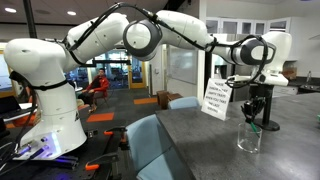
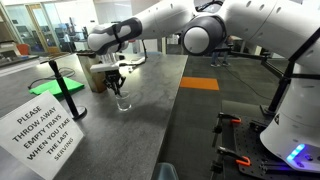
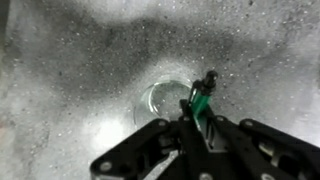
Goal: Take the green pen out of the glass
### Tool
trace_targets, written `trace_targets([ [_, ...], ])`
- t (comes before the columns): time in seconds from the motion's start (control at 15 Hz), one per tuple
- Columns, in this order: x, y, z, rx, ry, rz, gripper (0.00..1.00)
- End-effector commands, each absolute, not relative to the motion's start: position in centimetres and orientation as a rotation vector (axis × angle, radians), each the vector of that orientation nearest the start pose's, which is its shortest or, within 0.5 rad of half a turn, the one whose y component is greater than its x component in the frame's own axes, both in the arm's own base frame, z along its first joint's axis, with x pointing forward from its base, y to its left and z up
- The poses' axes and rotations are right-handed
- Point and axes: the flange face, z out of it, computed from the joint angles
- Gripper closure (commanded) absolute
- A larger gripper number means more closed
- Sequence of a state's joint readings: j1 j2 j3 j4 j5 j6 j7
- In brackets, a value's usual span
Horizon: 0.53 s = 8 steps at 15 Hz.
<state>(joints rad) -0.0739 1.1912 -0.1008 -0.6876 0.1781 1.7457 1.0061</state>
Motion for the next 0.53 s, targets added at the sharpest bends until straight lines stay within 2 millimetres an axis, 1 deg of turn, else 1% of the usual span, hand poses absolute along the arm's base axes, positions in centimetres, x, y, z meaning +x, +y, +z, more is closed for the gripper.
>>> trace_targets([
  [0.0, 78.6, -6.9, 24.9, -2.649, 1.673, 0.191, 0.97],
  [0.13, 78.3, -5.8, 26.7, -2.657, 1.62, 0.221, 0.97],
  [0.27, 77.9, -5.4, 28.4, -2.671, 1.649, 0.212, 0.97],
  [0.33, 77.6, -5.7, 29.3, -2.684, 1.672, 0.202, 0.97],
  [0.47, 76.9, -7.1, 31.0, -2.718, 1.764, 0.111, 0.97],
])
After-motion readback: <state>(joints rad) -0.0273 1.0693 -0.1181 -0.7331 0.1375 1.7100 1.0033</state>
